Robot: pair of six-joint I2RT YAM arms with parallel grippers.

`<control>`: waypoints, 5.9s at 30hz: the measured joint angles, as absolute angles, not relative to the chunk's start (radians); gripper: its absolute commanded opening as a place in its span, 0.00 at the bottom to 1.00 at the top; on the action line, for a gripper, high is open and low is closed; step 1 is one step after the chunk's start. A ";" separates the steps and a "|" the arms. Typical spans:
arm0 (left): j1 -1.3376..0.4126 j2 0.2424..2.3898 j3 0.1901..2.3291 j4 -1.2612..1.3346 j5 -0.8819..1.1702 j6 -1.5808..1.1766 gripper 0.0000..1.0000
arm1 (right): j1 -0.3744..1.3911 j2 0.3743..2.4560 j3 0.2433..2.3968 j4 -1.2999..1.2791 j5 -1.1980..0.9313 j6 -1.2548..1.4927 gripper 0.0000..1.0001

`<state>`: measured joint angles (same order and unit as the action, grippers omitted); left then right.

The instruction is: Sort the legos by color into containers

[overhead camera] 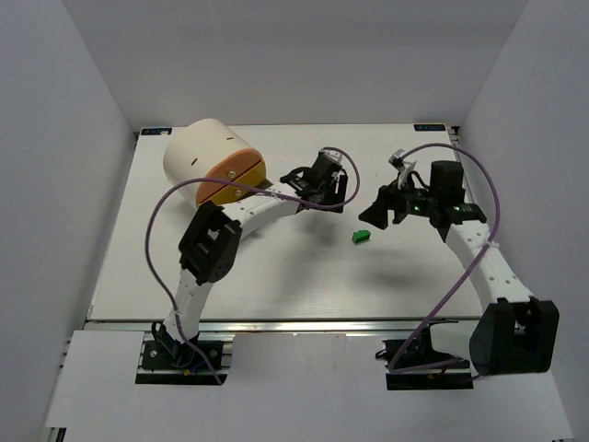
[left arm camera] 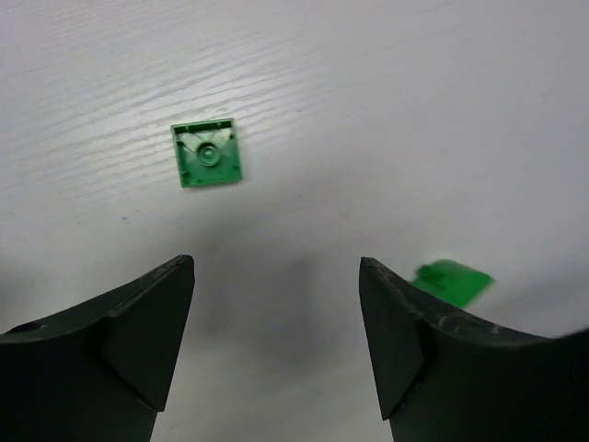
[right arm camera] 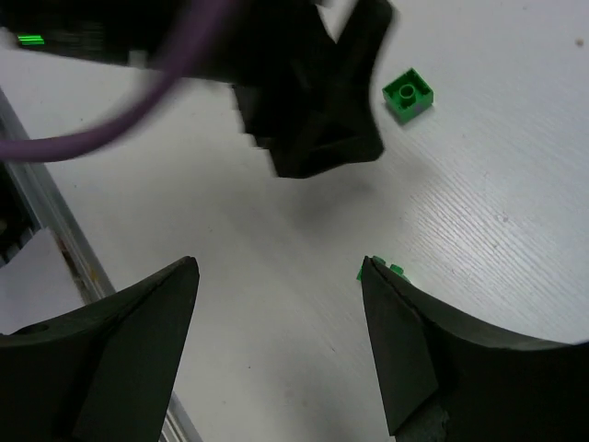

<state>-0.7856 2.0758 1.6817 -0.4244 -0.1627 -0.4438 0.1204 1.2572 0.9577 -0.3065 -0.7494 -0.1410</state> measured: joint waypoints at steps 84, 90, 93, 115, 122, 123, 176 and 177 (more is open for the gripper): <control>-0.752 1.728 1.603 -0.833 -0.461 -0.303 0.10 | 0.116 1.259 0.868 -0.578 -0.882 -0.673 0.40; -0.720 1.738 1.559 -0.879 -0.541 -0.290 0.17 | 0.144 1.266 0.893 -0.582 -0.852 -0.685 0.45; -0.702 1.738 1.555 -0.873 -0.569 -0.277 0.25 | 0.155 1.266 0.894 -0.585 -0.838 -0.687 0.48; -0.646 1.809 1.557 -0.870 -0.593 -0.282 0.04 | 0.199 1.285 0.926 -0.675 -0.780 -0.873 0.57; -0.643 1.584 1.454 -0.750 -0.339 -0.340 0.48 | 0.199 1.354 0.980 -0.799 -0.732 -1.302 0.78; -0.643 1.526 1.417 -0.725 -0.302 -0.358 0.59 | 0.199 1.373 0.981 -0.808 -0.719 -1.362 0.79; -0.650 0.491 0.835 -0.702 -0.315 -0.892 0.70 | 0.746 1.854 1.637 -0.527 -0.613 -1.337 0.09; -0.650 0.483 0.828 -0.699 -0.315 -0.897 0.70 | 0.761 1.877 1.672 -0.500 -0.601 -1.324 0.10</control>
<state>-0.6498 0.4831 0.8276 -0.6987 -0.3153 -0.8967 0.7609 1.8767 1.6722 -0.4999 -0.6006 -1.3239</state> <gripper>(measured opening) 0.702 0.341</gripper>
